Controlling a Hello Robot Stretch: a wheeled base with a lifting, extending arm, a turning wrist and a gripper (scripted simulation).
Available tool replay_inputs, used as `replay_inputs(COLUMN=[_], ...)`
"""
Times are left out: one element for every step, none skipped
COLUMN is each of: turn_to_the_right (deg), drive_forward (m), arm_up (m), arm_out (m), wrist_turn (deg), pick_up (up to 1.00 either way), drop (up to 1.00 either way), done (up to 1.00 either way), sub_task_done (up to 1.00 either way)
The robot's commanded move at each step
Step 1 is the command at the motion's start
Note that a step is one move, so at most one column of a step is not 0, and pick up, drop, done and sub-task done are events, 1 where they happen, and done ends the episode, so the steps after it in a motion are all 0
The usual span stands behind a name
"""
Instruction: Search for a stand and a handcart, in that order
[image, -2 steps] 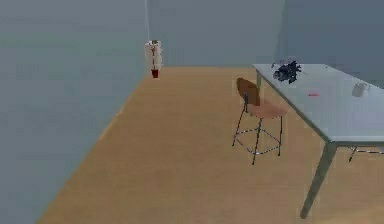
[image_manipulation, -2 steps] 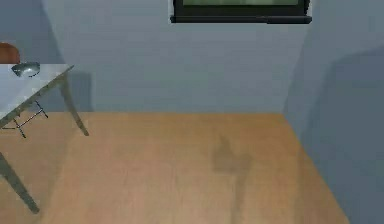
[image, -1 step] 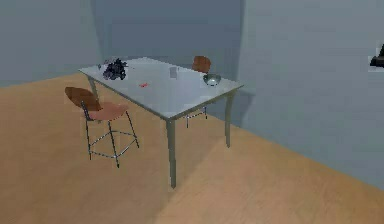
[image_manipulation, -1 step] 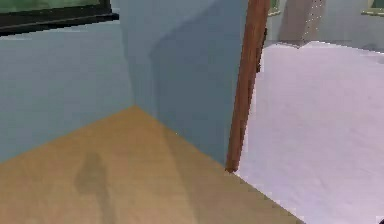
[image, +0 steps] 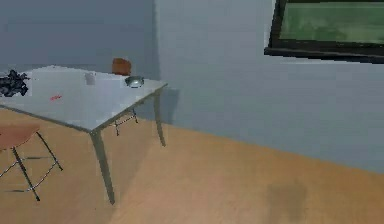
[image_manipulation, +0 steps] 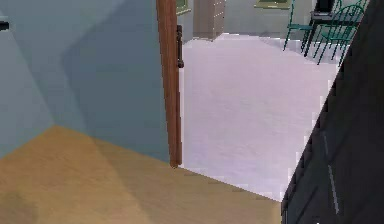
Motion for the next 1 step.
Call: replay_inputs(turn_to_the_right=[0.0], drive_forward=[0.2], arm_up=[0.0], arm_out=[0.0], wrist_turn=[0.0], pick_up=[0.0], drop=[0.0], done=[0.0], sub_task_done=[0.0])
